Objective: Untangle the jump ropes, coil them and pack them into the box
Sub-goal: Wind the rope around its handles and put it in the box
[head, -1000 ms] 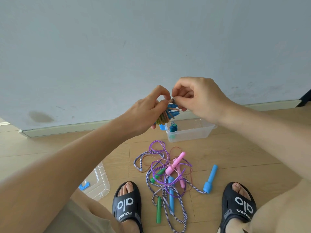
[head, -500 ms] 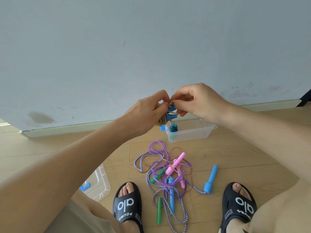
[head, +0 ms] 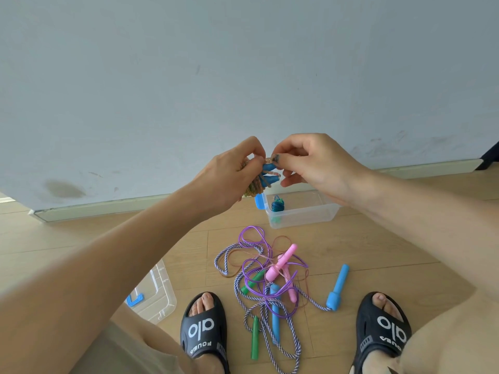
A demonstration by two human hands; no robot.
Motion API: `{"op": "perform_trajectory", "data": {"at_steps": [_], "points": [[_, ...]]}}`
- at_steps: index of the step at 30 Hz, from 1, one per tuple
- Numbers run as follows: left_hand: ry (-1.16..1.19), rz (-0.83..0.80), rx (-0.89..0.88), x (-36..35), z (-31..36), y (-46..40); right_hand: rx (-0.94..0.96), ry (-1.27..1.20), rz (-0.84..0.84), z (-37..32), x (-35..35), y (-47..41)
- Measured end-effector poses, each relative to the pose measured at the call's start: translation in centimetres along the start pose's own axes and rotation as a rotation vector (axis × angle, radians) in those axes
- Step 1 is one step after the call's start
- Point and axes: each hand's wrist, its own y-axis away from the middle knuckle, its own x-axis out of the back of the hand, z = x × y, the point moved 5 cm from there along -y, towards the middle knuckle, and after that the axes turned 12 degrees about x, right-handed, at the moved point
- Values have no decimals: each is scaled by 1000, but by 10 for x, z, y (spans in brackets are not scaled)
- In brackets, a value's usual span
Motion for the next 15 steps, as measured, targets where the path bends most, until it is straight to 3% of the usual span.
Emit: {"op": "perform_trajectory", "data": {"at_steps": [15], "points": [[-35, 15, 7, -2, -3, 2, -66, -84, -51, 0, -8, 2]]}}
